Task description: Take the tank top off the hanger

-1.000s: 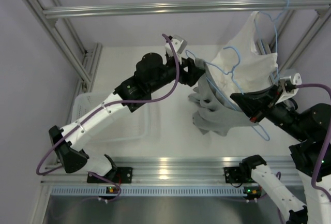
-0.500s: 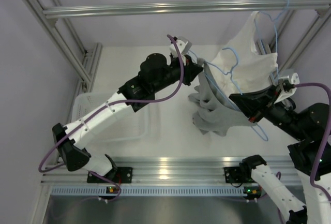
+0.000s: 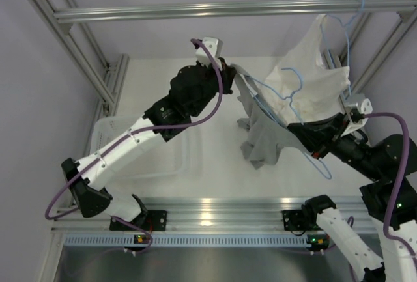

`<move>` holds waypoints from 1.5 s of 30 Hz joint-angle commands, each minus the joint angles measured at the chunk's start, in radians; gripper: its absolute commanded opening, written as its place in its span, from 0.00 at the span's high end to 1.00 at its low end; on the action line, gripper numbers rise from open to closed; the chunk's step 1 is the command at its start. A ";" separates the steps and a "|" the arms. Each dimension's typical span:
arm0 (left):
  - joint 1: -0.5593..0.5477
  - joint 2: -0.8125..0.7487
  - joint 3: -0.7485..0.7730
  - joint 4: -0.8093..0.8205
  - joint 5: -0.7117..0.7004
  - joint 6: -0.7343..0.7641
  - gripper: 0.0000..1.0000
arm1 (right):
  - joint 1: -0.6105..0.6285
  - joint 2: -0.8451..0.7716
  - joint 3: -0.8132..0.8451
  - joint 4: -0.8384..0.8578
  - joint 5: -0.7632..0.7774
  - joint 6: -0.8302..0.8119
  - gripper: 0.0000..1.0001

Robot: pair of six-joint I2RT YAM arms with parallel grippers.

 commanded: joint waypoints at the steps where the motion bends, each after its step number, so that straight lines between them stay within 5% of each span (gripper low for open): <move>1: 0.002 -0.043 0.084 0.035 -0.146 0.004 1.00 | -0.009 -0.042 0.010 0.030 -0.040 -0.052 1.00; 16: 0.029 0.154 0.523 -0.218 -0.108 0.047 1.00 | -0.009 -0.105 -0.001 0.005 -0.097 -0.144 1.00; 22: 0.031 0.178 0.477 -0.257 0.050 0.036 1.00 | -0.009 -0.157 -0.054 0.120 -0.124 -0.100 1.00; 30: 0.031 0.148 0.343 -0.245 0.288 0.033 1.00 | -0.009 -0.329 -0.321 0.643 0.262 0.176 1.00; 38: 0.028 0.085 0.233 -0.199 0.533 0.001 1.00 | -0.009 -0.228 -0.418 0.958 0.299 0.299 1.00; 45: 0.029 0.013 0.112 -0.200 0.331 0.027 1.00 | -0.009 -0.068 -0.237 0.843 0.316 0.241 1.00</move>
